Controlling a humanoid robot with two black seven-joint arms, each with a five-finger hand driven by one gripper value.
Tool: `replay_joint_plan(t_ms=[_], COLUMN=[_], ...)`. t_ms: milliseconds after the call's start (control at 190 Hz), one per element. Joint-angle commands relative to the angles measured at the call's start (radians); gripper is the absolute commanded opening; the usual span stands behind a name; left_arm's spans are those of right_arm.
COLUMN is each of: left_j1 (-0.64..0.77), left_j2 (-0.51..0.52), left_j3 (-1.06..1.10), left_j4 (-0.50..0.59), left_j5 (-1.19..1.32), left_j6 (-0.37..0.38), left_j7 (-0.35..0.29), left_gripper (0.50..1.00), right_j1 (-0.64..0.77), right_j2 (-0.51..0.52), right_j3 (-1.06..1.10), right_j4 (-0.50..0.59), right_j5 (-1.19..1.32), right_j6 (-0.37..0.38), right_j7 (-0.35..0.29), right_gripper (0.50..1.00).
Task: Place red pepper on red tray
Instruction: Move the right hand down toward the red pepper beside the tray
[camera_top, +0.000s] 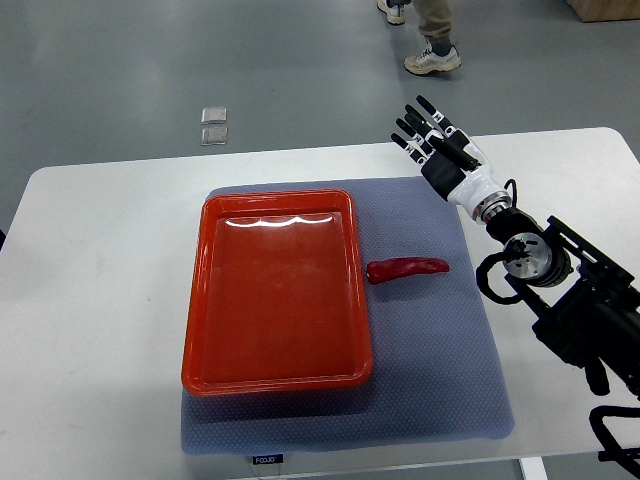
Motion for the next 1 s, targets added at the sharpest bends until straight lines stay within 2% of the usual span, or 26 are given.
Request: replay_joint_plan(t_ms=[0, 262, 415, 483, 556, 714, 850, 992], left_j1=[0.000, 0.000, 0.000, 0.000, 0.000, 0.000, -0.001, 0.000], left_j2=[0.000, 0.000, 0.000, 0.000, 0.000, 0.000, 0.000, 0.000], left_j3=[-0.001, 0.001, -0.001, -0.001, -0.001, -0.001, -0.001, -0.001], left_j4=[0.000, 0.000, 0.000, 0.000, -0.002, -0.002, 0.000, -0.002], left_j5=[0.000, 0.000, 0.000, 0.000, 0.000, 0.000, 0.000, 0.000], left_j6=[0.000, 0.001, 0.000, 0.000, 0.000, 0.000, 0.000, 0.000], left_j7=[0.000, 0.000, 0.000, 0.000, 0.000, 0.000, 0.000, 0.000], left_gripper=[1.000, 1.000, 1.000, 1.000, 1.000, 1.000, 1.000, 1.000], right_j1=[-0.001, 0.030, 0.070, 0.096, 0.137, 0.272, 0.413, 0.443], right_j2=[0.000, -0.001, -0.035, -0.073, -0.132, -0.340, -0.451, -0.462], right_j3=[0.000, -0.008, -0.112, -0.158, -0.235, -0.537, -0.790, -0.877], right_j4=[0.000, 0.003, 0.007, 0.030, 0.070, 0.228, 0.323, 0.332], right_j5=[0.000, -0.018, -0.193, -0.287, -0.399, -0.598, -0.736, -0.837], right_j6=[0.000, 0.000, 0.005, 0.017, 0.064, 0.179, 0.195, 0.176], right_j7=[0.000, -0.006, -0.009, -0.009, -0.011, -0.026, -0.051, -0.074], right_gripper=[0.913, 0.913, 0.913, 0.913, 0.913, 0.913, 0.913, 0.913])
